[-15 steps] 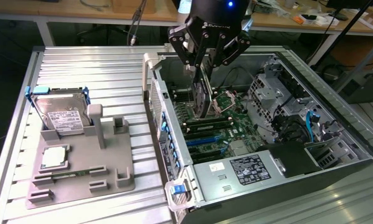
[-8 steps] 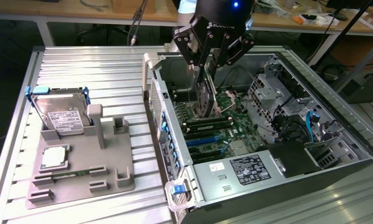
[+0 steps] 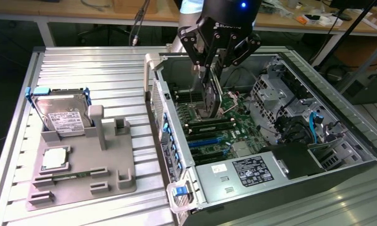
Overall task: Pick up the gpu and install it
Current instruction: 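Pick up the gpu and move the gpu toward the slot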
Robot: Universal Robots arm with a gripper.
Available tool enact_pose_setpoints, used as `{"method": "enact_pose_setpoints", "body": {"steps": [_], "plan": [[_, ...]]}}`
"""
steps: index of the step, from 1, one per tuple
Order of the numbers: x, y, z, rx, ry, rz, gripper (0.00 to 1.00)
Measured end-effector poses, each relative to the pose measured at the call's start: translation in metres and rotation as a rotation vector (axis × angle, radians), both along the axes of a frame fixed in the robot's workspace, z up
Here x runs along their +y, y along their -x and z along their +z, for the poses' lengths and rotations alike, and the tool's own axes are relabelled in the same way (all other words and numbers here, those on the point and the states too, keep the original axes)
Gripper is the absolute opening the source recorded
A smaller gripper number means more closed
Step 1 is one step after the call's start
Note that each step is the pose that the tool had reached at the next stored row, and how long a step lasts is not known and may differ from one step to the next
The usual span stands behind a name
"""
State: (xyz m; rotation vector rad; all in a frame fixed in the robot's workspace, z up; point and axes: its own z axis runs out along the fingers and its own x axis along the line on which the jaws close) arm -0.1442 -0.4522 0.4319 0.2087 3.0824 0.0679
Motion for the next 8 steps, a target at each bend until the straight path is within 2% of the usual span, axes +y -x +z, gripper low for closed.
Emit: {"method": "enact_pose_setpoints", "body": {"steps": [8], "plan": [[0.0000, -0.0062, 0.0000, -0.0001, 0.0000, 0.000, 0.27]]}}
